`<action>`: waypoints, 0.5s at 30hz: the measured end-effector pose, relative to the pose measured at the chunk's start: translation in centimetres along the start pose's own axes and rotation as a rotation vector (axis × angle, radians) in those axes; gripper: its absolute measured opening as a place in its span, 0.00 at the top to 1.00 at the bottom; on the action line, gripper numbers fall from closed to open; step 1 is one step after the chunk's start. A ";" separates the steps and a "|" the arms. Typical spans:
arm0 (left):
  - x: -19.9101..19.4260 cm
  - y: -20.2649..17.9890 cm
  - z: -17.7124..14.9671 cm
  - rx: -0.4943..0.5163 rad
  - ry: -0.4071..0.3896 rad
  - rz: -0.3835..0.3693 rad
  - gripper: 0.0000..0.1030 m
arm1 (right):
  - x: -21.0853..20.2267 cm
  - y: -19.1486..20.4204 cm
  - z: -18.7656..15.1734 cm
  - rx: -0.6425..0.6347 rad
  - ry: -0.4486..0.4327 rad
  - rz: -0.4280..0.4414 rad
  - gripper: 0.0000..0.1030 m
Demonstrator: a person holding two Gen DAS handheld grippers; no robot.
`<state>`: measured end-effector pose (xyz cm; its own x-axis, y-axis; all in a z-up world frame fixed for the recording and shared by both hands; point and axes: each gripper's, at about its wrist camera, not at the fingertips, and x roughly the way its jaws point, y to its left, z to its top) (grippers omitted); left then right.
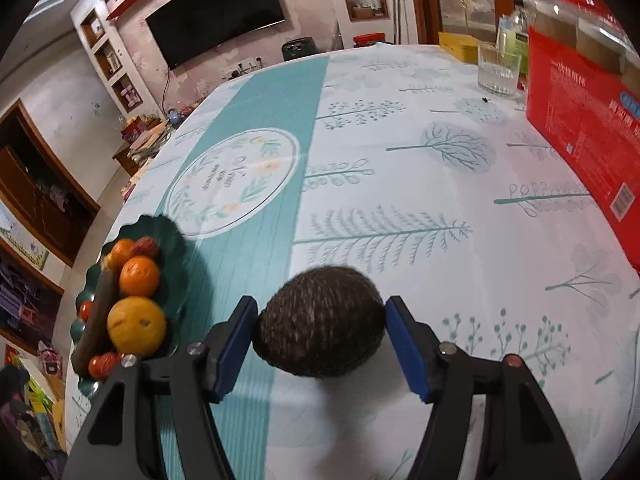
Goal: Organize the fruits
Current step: 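Grasp the avocado with the right gripper, then carry the avocado onto the green plate and open the right gripper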
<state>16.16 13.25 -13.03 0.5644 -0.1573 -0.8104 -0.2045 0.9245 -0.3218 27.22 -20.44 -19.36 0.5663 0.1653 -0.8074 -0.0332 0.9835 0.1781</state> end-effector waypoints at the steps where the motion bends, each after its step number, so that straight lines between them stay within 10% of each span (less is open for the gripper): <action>1: -0.1 0.4 0.2 0.007 0.002 -0.010 0.23 | -0.1 0.5 -0.3 -0.009 0.003 -0.010 0.37; 15: -1.3 5.7 3.5 0.112 0.033 -0.090 0.23 | -3.2 6.4 -3.6 0.071 0.021 -0.062 0.38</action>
<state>17.05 19.87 -12.13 0.5493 -0.2512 -0.7970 -0.0628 0.9386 -0.3392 22.23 -14.40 -17.69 0.5484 0.1060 -0.8295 0.0609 0.9842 0.1661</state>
